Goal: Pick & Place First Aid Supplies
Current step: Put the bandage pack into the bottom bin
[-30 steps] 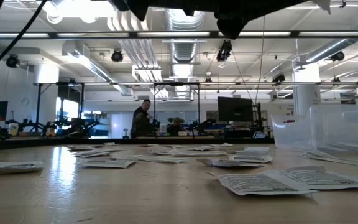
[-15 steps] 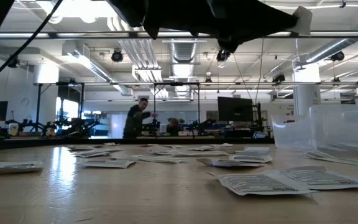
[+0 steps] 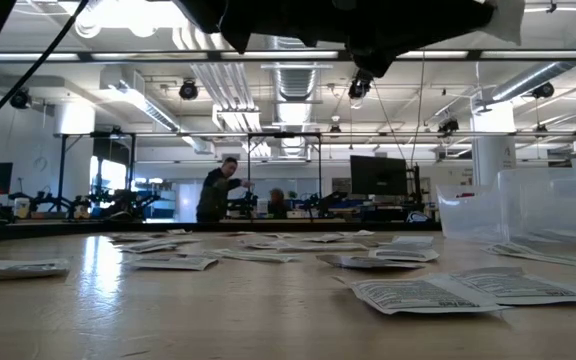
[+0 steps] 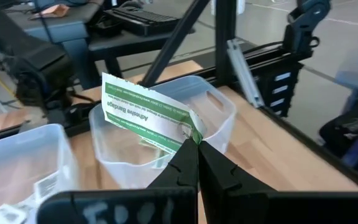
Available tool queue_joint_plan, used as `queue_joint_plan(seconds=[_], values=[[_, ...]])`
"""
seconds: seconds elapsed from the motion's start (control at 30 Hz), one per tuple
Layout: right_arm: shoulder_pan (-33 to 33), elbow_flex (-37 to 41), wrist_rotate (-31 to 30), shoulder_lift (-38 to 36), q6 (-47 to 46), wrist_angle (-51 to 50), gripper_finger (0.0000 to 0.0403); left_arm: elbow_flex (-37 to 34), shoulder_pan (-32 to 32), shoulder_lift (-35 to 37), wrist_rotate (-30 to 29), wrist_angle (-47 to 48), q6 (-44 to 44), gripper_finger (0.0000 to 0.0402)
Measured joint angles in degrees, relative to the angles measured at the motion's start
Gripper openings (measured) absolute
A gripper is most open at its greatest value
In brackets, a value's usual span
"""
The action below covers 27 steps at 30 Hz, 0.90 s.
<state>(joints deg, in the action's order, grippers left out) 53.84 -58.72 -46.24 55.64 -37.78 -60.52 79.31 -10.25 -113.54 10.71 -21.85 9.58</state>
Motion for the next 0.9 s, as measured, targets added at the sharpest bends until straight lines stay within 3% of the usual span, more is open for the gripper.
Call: queue_joint_plan(seconds=[0.23, 0.7, 0.9], values=[[0.00, 0.27, 0.58, 0.92, -0.85, -0.15, 0.0060, 0.00, -1.33, 0.04, 0.12, -0.57, -0.25, 0.0000], [0.00, -1.06, 2.29, 4.09, 0.49, 1.59, 0.0144, 0.00, -1.94, 0.09, 0.60, -0.41, -1.27, 0.0000], [0.00, -1.02, 3.25, 7.08, 5.39, 4.45, 0.0163, 0.00, -1.91, 0.09, 1.62, -0.21, -1.50, 0.0000]])
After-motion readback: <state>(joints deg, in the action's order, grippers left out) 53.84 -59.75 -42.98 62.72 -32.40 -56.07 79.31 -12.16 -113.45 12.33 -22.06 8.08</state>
